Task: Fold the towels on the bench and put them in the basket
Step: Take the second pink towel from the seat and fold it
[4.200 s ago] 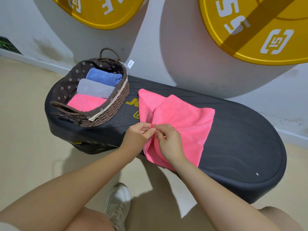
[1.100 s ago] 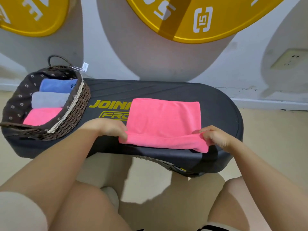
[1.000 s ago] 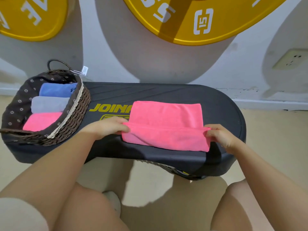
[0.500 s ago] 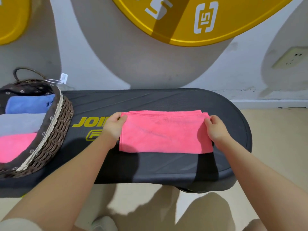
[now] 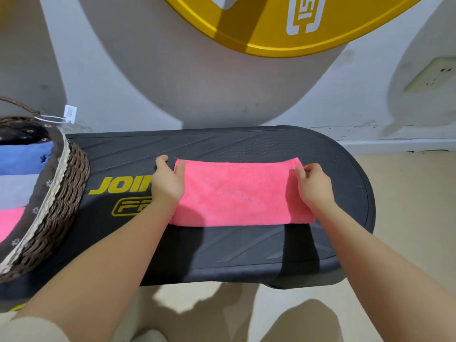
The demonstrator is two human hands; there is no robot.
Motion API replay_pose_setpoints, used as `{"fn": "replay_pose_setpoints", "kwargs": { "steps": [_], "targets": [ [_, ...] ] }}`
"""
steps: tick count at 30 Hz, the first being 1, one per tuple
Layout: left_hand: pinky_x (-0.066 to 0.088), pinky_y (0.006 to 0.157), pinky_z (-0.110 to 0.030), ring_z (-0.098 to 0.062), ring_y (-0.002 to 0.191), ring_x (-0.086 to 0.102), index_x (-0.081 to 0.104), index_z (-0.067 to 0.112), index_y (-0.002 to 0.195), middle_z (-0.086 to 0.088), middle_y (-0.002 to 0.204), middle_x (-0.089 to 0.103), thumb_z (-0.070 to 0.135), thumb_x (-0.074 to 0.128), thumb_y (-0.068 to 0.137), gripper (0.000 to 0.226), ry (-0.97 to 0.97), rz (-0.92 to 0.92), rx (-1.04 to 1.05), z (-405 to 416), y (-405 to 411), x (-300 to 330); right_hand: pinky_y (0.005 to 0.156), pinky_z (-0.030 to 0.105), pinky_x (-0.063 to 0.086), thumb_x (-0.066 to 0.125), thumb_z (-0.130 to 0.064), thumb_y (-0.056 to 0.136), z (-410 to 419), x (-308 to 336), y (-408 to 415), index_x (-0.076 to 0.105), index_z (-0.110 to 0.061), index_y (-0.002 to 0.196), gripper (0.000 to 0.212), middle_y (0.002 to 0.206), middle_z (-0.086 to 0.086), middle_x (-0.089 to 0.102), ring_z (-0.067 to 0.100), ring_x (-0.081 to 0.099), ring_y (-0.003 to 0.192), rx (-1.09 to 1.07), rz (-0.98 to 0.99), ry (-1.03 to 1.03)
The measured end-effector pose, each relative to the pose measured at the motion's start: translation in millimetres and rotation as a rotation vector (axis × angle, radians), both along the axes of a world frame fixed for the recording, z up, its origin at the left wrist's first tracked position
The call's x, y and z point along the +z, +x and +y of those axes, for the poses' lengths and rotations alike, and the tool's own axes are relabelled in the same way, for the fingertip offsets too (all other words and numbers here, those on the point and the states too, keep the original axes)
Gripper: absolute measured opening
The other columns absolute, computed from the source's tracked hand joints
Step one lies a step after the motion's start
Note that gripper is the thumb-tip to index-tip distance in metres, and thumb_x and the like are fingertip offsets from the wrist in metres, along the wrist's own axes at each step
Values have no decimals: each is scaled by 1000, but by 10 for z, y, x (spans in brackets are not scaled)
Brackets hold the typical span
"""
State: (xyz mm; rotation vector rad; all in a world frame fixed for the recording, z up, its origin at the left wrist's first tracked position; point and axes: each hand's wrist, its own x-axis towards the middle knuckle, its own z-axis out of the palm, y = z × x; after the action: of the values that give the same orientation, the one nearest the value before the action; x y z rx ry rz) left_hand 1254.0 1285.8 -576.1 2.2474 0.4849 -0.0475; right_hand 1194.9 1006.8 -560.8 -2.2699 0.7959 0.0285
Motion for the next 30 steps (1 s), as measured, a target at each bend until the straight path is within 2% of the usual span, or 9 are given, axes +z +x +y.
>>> {"fn": "replay_pose_setpoints", "kwargs": {
  "steps": [2, 6, 11, 14, 18, 22, 25, 28, 30],
  "targets": [
    [39, 86, -33, -32, 105, 55, 43, 2, 126, -19, 106, 62, 32, 47, 95, 43, -47, -14, 46, 15, -123, 89, 82, 35, 40, 42, -25, 97, -11, 85, -152, 52, 1, 116, 34, 118, 18, 59, 34, 54, 109, 5, 22, 13],
    [36, 72, -36, -29, 81, 51, 49, 6, 73, -10, 75, 53, 27, 49, 95, 30, -102, -34, 38, 139, -396, 147, 79, 40, 44, 43, -20, 95, -56, 167, -445, 59, 8, 104, 34, 105, 22, 63, 36, 55, 93, 21, 118, 18],
    [41, 79, -35, -26, 91, 56, 60, -1, 89, -10, 95, 60, 22, 64, 86, 23, -71, 144, -64, 145, -707, 138, 73, 36, 41, 46, -20, 94, -59, 163, -511, 61, 6, 96, 30, 86, 13, 57, 26, 49, 82, 105, 158, 53],
    [38, 74, -34, -34, 96, 58, 62, -4, 99, -18, 99, 64, 14, 62, 86, 23, -45, 165, -146, 152, -801, 154, 64, 32, 34, 47, -18, 93, -53, 132, -499, 51, -3, 74, 25, 70, 7, 51, 26, 47, 75, 196, 197, 21],
    [26, 67, -35, -41, 96, 53, 42, 9, 62, -30, 97, 57, 14, 48, 93, 32, 135, 251, -252, 238, -847, 270, 67, 31, 33, 47, -19, 95, -137, 131, -506, 46, -9, 77, 21, 80, 8, 53, 27, 48, 78, 305, 222, -52],
    [32, 72, -32, -33, 97, 53, 53, 2, 90, -19, 103, 59, 18, 46, 92, 17, 257, 399, -325, 277, -923, 287, 66, 33, 43, 48, -21, 92, -159, 58, -542, 51, -10, 82, 16, 85, 9, 57, 25, 54, 77, 434, 419, -134],
    [41, 76, -34, -32, 100, 56, 52, 5, 101, -14, 104, 59, 26, 54, 84, 27, 311, 429, -284, 268, -876, 310, 64, 32, 45, 51, -33, 86, -144, 88, -437, 50, -14, 73, 23, 80, 7, 57, 26, 58, 77, 428, 514, -173],
    [43, 81, -38, -35, 102, 56, 49, 3, 101, -18, 103, 61, 30, 57, 85, 32, 248, 277, -162, 225, -708, 293, 63, 31, 42, 48, -40, 86, -113, 120, -289, 52, -9, 76, 32, 83, 11, 59, 31, 58, 78, 303, 381, -177],
    [43, 86, -39, -39, 107, 55, 48, 0, 111, -23, 107, 61, 27, 57, 88, 37, 178, 186, -107, 189, -574, 249, 66, 34, 43, 45, -38, 90, -60, 89, -204, 54, -4, 94, 35, 95, 16, 61, 35, 59, 89, 246, 254, -203]
  ]
}}
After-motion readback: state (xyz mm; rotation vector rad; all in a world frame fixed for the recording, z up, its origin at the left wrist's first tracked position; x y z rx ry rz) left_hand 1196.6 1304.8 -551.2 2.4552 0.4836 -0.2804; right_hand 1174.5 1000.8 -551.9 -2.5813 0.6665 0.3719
